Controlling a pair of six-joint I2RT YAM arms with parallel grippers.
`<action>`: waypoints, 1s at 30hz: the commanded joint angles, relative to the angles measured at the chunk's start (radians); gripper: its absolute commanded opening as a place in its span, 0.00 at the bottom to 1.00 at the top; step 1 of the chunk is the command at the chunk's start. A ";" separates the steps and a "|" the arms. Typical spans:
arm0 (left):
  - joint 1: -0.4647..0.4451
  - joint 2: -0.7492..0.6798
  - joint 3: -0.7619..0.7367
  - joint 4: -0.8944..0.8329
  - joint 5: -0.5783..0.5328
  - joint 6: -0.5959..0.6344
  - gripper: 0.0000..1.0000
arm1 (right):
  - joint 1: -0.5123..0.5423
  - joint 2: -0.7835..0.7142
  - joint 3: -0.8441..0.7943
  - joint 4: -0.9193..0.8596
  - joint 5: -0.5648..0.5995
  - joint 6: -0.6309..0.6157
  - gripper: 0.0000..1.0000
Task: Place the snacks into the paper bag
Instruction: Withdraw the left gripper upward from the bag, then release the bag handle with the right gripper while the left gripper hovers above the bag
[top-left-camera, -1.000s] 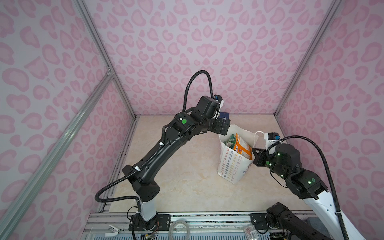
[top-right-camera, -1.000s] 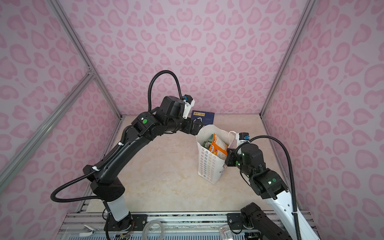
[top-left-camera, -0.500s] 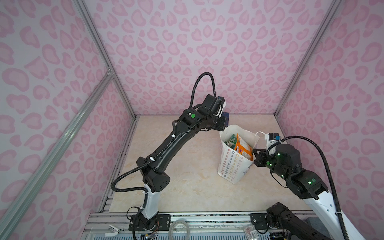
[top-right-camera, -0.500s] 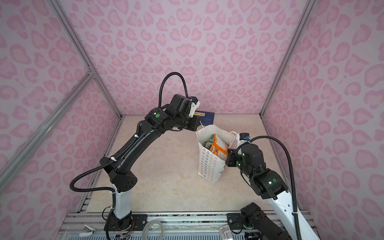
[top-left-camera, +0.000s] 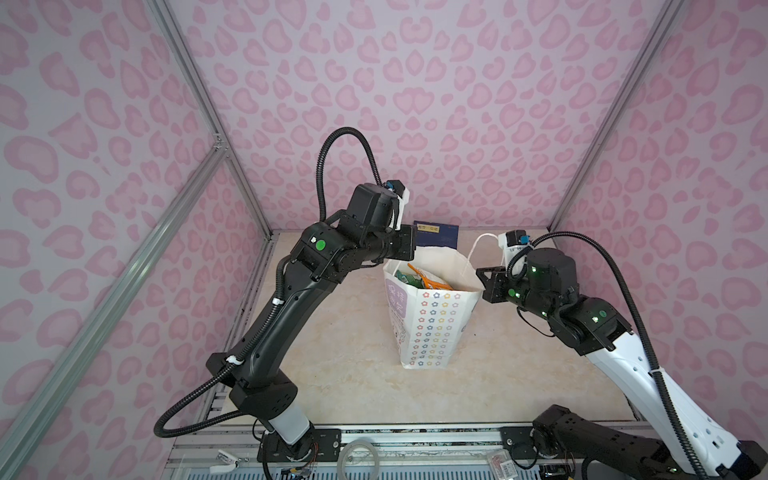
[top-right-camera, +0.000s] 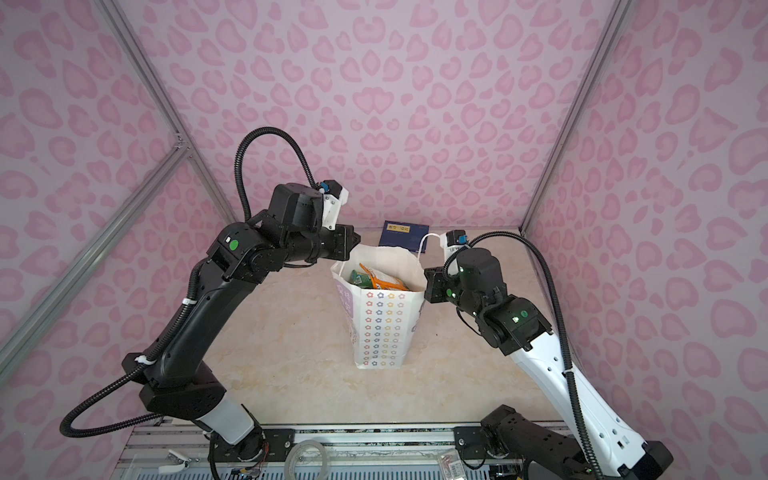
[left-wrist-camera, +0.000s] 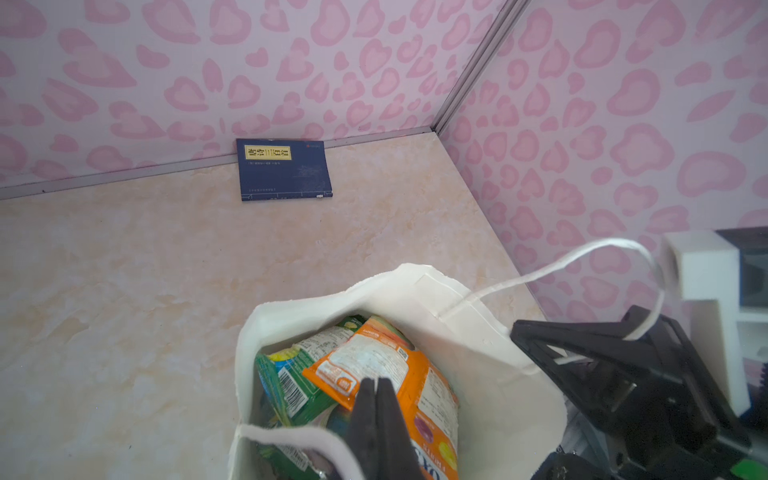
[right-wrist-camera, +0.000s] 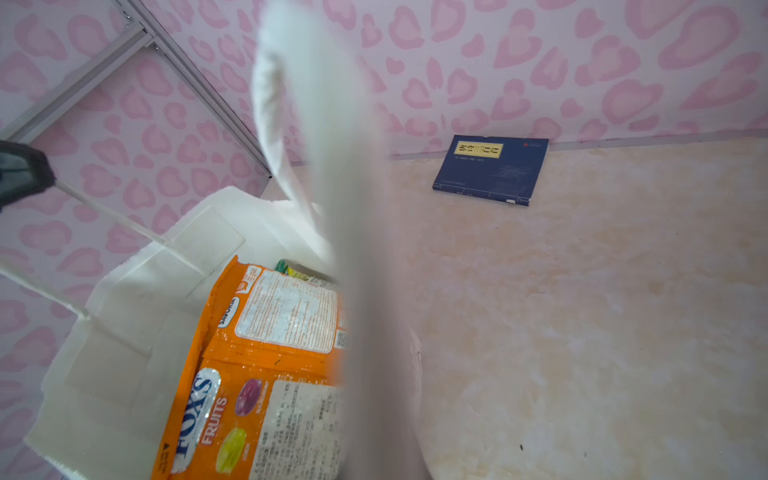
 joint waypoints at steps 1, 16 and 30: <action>0.023 0.009 -0.020 0.018 -0.007 -0.020 0.03 | 0.012 0.055 0.012 0.169 -0.008 0.023 0.00; 0.069 -0.086 -0.266 0.194 0.101 -0.020 0.03 | 0.134 0.089 -0.045 0.261 0.082 0.048 0.00; 0.071 -0.150 -0.435 0.289 0.129 -0.087 0.25 | 0.142 0.031 -0.236 0.312 0.145 0.116 0.26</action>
